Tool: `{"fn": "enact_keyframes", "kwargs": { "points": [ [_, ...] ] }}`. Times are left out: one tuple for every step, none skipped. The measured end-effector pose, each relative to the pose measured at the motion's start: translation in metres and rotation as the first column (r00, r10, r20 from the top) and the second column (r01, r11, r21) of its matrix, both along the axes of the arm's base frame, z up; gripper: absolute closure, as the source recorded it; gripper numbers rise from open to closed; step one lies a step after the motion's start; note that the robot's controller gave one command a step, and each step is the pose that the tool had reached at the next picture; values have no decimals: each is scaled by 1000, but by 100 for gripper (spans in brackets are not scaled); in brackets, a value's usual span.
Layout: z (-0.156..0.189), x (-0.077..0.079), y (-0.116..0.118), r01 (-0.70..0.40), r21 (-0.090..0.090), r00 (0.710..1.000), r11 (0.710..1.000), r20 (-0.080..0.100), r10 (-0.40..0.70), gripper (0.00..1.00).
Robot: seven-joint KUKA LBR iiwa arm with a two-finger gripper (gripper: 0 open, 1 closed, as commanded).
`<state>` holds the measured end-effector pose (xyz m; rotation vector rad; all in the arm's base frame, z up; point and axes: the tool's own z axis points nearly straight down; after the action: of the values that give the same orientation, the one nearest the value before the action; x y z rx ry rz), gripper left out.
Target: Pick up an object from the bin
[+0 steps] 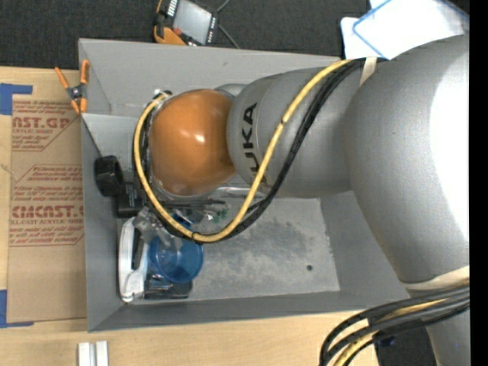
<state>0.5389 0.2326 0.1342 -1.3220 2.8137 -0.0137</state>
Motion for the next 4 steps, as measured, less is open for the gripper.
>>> {"fn": "enact_keyframes", "kwargs": {
  "points": [
    [68,-27,8,33,7,999,999,1,-33,100],
    [-22,-12,-15,-110,-2,994,994,-6,110,100],
    [-10,-18,-11,-122,2,992,992,1,122,100],
    [-27,-17,-22,-140,1,990,990,-4,140,100]
  ]
}}
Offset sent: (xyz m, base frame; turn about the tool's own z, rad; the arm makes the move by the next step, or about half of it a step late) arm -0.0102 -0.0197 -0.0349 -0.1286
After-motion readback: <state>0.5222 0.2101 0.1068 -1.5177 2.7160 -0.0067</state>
